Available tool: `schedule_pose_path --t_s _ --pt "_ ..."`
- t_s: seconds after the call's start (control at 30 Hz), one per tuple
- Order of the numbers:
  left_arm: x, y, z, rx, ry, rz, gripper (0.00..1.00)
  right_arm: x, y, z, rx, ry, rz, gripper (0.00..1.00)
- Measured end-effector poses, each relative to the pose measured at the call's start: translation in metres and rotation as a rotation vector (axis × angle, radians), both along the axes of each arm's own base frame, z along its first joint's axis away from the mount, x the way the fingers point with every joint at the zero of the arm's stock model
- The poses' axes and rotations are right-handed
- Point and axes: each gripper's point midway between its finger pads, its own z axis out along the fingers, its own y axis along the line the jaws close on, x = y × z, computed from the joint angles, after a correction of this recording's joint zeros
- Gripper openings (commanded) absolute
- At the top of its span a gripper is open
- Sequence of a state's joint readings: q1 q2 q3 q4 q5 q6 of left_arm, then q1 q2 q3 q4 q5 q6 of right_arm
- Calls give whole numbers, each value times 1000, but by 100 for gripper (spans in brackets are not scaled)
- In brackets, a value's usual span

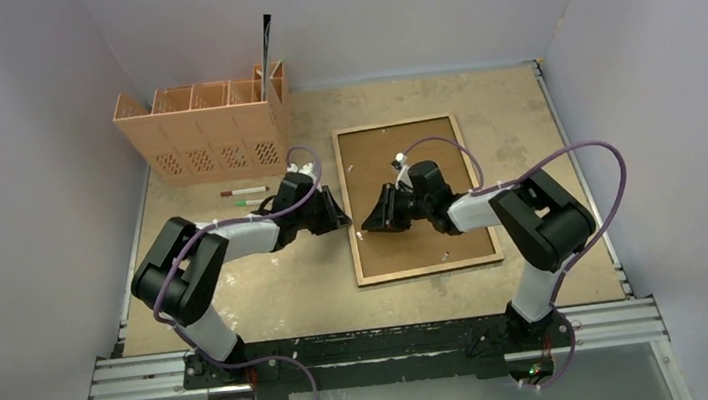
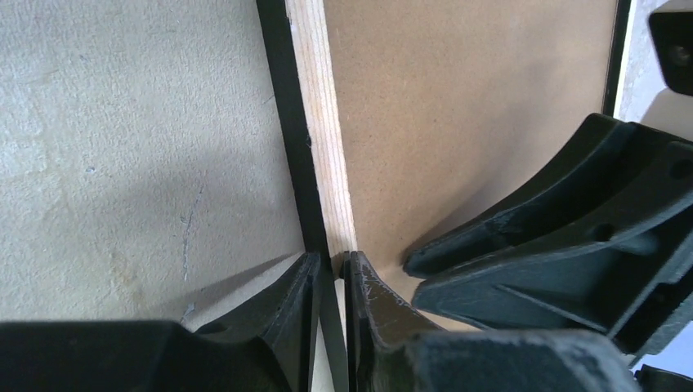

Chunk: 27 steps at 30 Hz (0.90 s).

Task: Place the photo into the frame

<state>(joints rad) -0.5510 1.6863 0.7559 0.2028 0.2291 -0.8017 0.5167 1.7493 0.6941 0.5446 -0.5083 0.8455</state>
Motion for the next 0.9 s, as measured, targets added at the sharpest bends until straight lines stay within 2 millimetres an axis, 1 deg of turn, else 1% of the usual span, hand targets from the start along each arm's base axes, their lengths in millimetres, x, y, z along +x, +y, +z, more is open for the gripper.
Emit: schedule_pose_path --t_s 0.13,0.37,0.43,0.53,0.63,0.8,0.9 --pt "0 0 0 -1 2 3 17 -1 7 -6 -2 15 22 28" --pt "0 0 0 -4 9 16 16 2 24 2 -2 1 60 31" --pt "1 1 0 -3 9 18 16 -1 29 2 -9 7 75 33" --pt "1 1 -1 -2 9 20 16 -9 34 -2 -28 26 97 39" --pt "1 1 -1 0 8 21 16 -11 36 -1 -34 25 101 41" --pt "1 1 -1 1 8 22 15 -9 33 2 -59 14 74 39" --pt "1 2 -1 3 9 24 15 -2 27 13 -82 -21 23 41"
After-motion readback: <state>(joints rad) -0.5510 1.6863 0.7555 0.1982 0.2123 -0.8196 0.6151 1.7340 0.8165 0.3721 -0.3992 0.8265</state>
